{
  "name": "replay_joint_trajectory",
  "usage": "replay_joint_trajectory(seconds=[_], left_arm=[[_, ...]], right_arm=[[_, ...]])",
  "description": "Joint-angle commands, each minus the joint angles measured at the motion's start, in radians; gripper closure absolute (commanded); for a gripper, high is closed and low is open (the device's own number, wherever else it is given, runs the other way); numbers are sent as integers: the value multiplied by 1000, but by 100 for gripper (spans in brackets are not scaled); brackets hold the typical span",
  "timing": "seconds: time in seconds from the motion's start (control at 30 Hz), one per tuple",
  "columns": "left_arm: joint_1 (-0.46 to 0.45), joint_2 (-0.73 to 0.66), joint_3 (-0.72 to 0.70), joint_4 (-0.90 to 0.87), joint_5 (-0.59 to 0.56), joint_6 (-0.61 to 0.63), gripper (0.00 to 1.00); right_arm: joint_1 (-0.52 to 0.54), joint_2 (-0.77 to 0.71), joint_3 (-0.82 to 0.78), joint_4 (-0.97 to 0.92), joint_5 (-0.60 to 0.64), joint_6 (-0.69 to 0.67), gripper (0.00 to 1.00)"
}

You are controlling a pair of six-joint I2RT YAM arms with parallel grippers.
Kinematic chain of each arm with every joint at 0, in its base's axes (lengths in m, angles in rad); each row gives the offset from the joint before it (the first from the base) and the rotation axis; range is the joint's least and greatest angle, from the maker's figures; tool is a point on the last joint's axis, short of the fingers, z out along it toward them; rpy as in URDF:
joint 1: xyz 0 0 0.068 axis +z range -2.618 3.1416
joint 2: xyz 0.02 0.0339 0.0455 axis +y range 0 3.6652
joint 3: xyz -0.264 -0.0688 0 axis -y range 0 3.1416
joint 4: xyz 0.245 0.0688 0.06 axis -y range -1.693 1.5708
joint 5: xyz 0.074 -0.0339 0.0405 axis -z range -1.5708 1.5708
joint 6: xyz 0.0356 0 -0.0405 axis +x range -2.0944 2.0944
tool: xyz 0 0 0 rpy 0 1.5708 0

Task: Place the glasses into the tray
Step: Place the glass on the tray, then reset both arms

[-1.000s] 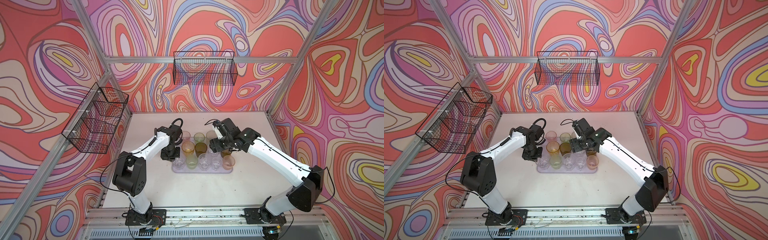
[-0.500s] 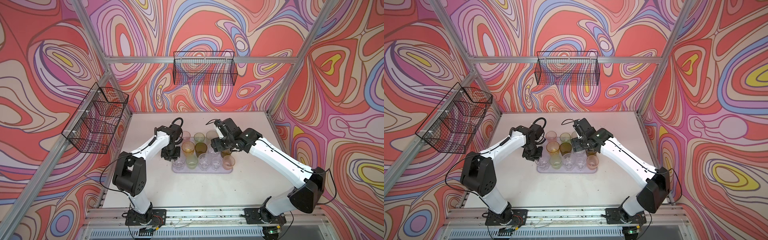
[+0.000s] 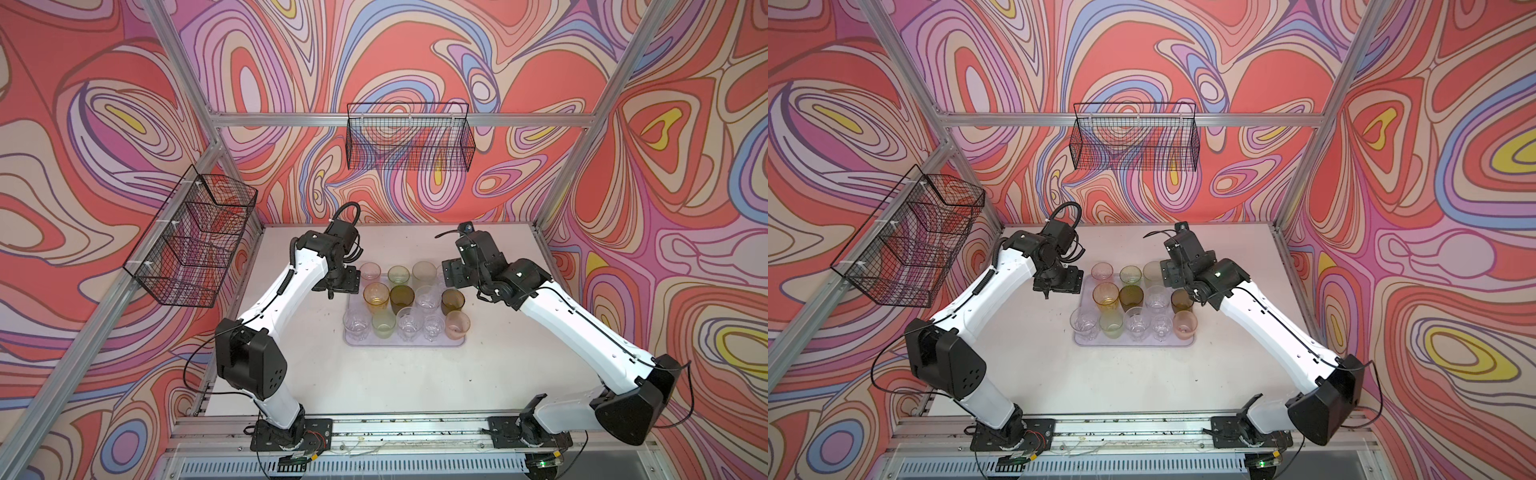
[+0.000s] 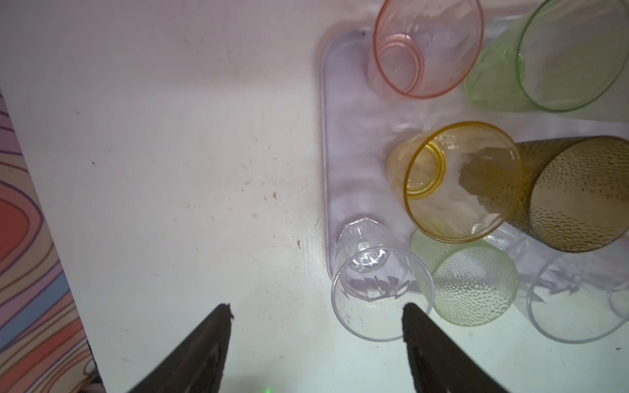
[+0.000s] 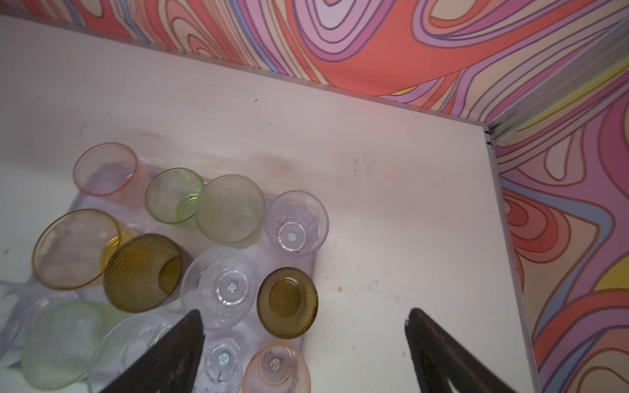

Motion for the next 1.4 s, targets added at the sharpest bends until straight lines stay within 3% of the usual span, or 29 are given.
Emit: replay_joint_trajectory(seconds=[0.0, 0.07, 0.13, 0.33, 0.43, 0.6, 0.93, 1.2, 1.27, 1.37], left_arm=[[33, -72, -17, 101, -46, 100, 7], [44, -121, -90, 229, -74, 152, 0], [83, -170, -192, 383, -44, 202, 0], [320, -219, -471, 746, 136, 207, 0], [389, -221, -632, 965, 171, 240, 0], [395, -221, -865, 1307, 157, 326, 0], [395, -186, -1091, 1759, 189, 278, 0], [396, -125, -1232, 2020, 165, 266, 0], [395, -105, -1271, 2123, 171, 268, 0], [395, -112, -1286, 2136, 120, 246, 0]], right_arm=[[-116, -35, -57, 101, 82, -7, 2], [-193, -52, -103, 177, 40, -12, 2], [-266, -66, -159, 255, 14, -11, 2], [-372, -73, -363, 529, 70, -49, 2], [-413, -49, -429, 632, 64, -67, 2], [-436, -5, -536, 790, 64, -130, 2], [-446, 64, -756, 1159, -32, -227, 2], [-458, 206, -931, 1635, -204, -251, 2], [-465, 216, -947, 1671, -250, -270, 2], [-499, 290, -992, 1829, -284, -243, 2]])
